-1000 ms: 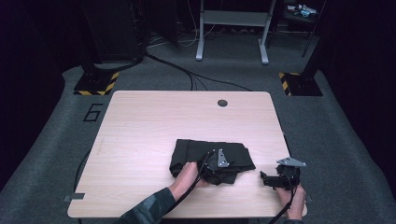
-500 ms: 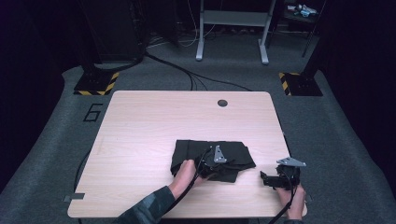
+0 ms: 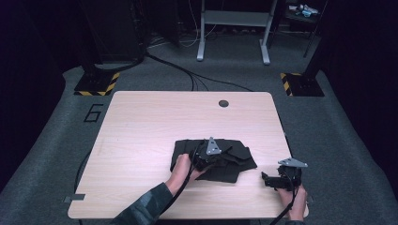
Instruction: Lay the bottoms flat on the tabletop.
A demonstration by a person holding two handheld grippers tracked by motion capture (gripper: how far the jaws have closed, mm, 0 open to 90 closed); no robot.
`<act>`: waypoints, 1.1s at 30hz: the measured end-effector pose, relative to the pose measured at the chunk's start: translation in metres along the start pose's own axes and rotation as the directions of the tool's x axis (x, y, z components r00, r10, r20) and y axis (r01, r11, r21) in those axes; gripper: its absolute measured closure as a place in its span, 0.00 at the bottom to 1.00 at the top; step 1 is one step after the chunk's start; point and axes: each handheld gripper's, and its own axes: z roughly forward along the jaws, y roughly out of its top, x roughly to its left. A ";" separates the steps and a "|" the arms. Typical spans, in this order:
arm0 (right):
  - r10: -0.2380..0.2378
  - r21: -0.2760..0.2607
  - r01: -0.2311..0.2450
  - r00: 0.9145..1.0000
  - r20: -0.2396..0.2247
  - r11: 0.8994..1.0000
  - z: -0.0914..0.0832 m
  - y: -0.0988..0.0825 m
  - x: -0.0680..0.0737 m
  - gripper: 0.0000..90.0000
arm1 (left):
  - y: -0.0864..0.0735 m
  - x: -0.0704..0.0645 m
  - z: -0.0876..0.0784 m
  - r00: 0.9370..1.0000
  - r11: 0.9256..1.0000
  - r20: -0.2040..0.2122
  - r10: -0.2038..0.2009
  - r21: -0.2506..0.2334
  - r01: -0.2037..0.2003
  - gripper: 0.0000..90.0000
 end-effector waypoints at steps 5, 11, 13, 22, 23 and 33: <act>0.000 -0.001 0.000 1.000 0.001 1.000 0.000 0.000 0.000 0.02 | -0.001 0.009 -0.013 0.999 0.999 -0.025 -0.022 -0.040 0.021 0.91; 0.001 0.000 -0.001 1.000 0.001 1.000 0.000 0.000 0.000 0.02 | -0.004 0.024 -0.034 0.996 0.994 -0.068 -0.060 -0.095 0.054 0.91; 0.000 -0.001 0.000 1.000 0.001 1.000 0.000 0.000 0.000 0.02 | -0.005 0.027 -0.040 0.993 0.991 -0.079 -0.083 -0.115 0.073 0.91; 0.000 -0.001 0.000 1.000 0.001 1.000 0.000 0.000 0.000 0.02 | -0.016 0.040 -0.065 0.984 0.980 -0.119 -0.132 -0.167 0.112 0.92; 0.001 0.000 -0.001 1.000 0.001 1.000 0.000 0.000 0.000 0.02 | -0.019 0.044 -0.071 0.980 0.975 -0.133 -0.148 -0.183 0.123 0.92; 0.000 -0.001 0.000 1.000 0.002 1.000 0.000 0.000 0.000 0.02 | -0.037 0.055 -0.097 0.961 0.959 -0.184 -0.207 -0.234 0.162 0.92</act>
